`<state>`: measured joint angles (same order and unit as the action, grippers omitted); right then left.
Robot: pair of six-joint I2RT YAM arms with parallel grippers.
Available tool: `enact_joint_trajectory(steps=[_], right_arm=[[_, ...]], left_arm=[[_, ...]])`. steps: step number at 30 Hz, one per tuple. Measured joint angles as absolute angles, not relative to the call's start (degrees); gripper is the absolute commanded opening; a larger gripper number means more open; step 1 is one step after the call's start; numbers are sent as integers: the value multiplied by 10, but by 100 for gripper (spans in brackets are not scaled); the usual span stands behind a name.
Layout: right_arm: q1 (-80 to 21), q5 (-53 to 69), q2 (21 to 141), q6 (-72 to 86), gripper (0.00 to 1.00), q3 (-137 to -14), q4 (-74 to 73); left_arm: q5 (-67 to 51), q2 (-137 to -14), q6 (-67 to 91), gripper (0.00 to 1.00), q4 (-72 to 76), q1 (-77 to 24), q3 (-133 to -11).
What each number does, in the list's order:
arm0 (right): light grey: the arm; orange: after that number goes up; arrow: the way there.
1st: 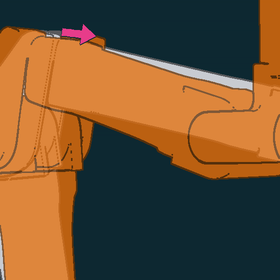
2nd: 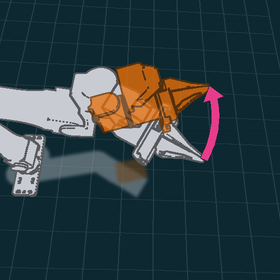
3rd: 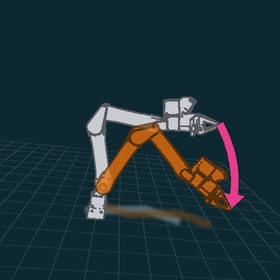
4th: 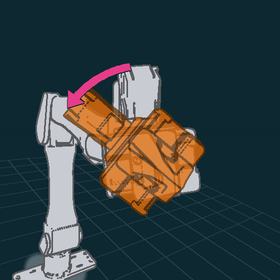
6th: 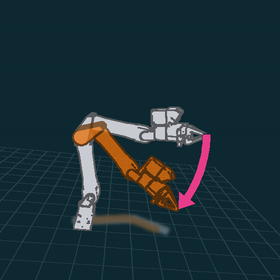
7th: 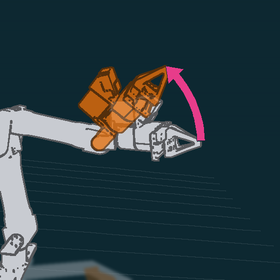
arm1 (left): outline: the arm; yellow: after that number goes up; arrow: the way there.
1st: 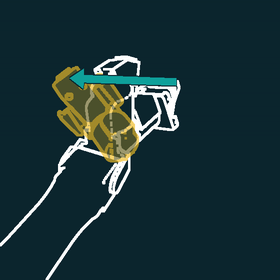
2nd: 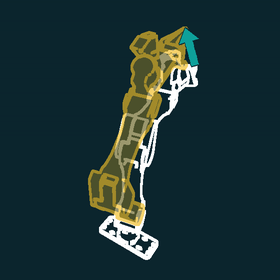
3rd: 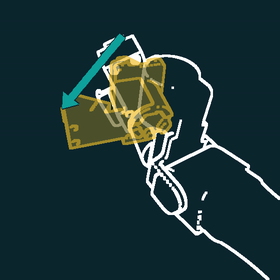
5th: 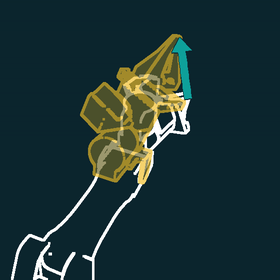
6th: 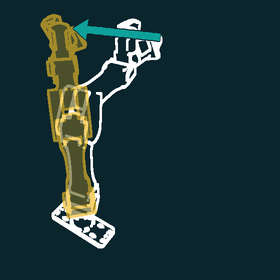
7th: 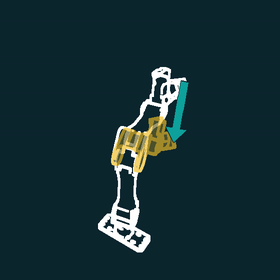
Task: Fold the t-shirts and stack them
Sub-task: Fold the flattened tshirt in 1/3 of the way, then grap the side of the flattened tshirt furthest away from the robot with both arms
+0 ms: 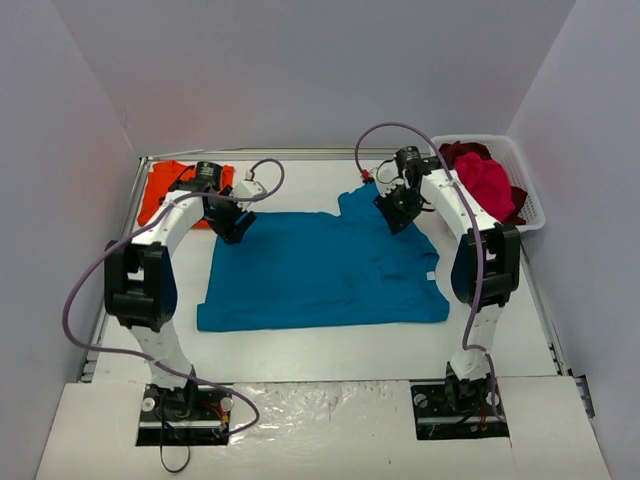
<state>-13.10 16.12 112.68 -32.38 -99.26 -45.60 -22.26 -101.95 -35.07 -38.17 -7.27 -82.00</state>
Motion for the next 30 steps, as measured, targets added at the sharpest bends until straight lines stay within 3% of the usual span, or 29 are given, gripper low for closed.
enact_joint_trajectory(steps=[6, 14, 22, 30], right_arm=[[-127, 162, 1173, -319, 25, -996, -451], [-96, 168, 1191, -319, 26, -1005, -448], [-87, 167, 1210, -319, 26, -1005, -449], [-87, 159, 1222, -319, 26, -1005, -449]], left_arm=[[-272, -1148, -412, 37, -409, -46, -947], [-399, -1279, -462, 38, -505, 50, -1118], [-422, -1365, -537, 38, -609, 56, -1268], [-419, -1388, -585, 38, -649, 47, -1287]])
